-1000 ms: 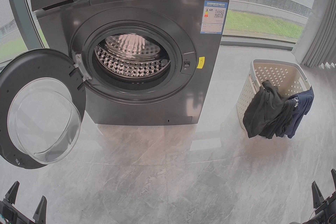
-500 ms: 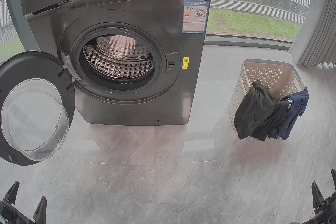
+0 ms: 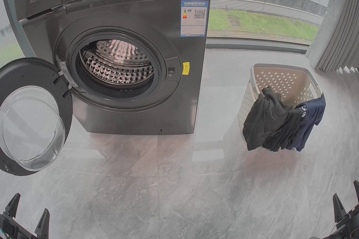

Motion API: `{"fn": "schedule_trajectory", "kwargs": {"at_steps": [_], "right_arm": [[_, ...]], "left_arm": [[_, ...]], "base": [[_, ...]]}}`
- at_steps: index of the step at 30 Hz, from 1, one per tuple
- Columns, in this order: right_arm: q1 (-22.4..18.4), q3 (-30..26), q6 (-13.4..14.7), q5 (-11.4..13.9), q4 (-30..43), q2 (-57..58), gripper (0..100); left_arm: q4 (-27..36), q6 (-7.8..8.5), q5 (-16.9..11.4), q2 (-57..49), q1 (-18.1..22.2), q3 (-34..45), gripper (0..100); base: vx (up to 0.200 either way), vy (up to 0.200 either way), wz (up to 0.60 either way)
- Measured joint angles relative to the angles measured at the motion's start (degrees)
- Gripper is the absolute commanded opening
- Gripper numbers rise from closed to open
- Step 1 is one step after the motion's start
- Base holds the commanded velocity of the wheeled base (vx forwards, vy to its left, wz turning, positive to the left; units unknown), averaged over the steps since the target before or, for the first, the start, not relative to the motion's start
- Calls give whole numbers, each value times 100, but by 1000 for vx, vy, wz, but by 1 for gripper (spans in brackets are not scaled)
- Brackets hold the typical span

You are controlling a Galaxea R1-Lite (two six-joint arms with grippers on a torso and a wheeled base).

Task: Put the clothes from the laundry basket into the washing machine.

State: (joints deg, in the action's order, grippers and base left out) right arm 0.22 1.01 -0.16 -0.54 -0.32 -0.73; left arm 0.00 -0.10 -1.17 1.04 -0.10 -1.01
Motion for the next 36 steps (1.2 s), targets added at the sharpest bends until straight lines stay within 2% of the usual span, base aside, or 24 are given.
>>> {"fn": "schedule_trajectory", "kwargs": {"at_steps": [4, 13, 19, 28, 36], "right_arm": [[2, 0, 0, 0, 5, -1, 100], [2, 0, 0, 0, 2, -4, 100], [2, 0, 0, 0, 2, -4, 100], [-1, 0, 0, 0, 5, -9, 100], [-1, 0, 0, 2, 2, -11, 100]], "left_arm": [[0, -4, -2, -2, 0, 0, 100], [0, -4, -5, 0, 2, 0, 100], [0, -4, -6, 0, 0, 0, 100], [-5, -9, 2, 0, 0, 0, 100], [-7, -6, 13, -2, 0, 0, 100]], "base": [[0, -200, 0], [0, 0, 0], [200, 0, 0], [0, 0, 0], [0, -200, 0]]}}
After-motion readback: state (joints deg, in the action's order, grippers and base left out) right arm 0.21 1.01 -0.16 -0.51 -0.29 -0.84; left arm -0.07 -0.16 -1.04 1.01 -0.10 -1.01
